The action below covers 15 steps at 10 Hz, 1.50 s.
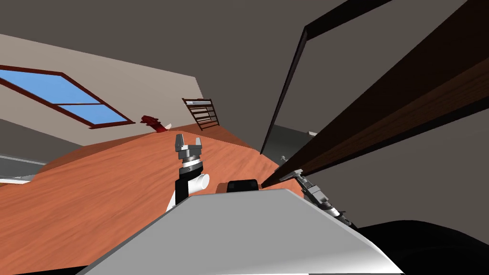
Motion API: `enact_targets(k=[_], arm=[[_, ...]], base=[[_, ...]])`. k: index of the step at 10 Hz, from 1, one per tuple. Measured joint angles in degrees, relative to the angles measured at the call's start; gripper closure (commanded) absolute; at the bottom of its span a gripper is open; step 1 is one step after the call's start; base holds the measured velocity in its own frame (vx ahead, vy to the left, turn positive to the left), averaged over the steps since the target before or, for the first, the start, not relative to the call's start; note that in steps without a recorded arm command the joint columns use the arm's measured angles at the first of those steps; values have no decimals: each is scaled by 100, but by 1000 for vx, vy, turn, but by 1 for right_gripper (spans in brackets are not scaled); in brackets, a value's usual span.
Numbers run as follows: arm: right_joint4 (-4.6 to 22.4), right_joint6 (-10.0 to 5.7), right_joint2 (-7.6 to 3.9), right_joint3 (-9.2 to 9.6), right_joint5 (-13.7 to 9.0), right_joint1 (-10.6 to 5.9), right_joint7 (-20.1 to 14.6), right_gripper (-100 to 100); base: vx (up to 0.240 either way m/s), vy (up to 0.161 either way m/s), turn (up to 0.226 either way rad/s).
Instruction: Pull the door open
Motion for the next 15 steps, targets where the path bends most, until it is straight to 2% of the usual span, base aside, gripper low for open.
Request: enact_targets(k=[4,5,6,7,8,10,12,13,15], arm=[[464,-293,145,46,163,-259,-217,100],[670,-419,192,51,202,-314,-285,100],[766,-536,205,65,240,-321,-327,100],[1045,-707,297,101,308,-420,-415,100],[1084,-804,287,124,341,-399,-460,100],[1056,-891,264,169,397,-345,-458,100],[1248,-1044,342,220,458,-359,-504,100],[1460,-1184,406,263,508,-401,-577,100],[1547,-1325,407,321,557,-329,-626,100]], base=[[52,62,147],[-5,5,141],[-46,-8,103],[-96,-37,77],[-108,-42,52],[-82,-38,22],[-130,-50,5],[-143,-70,-19],[-150,-111,-38]])
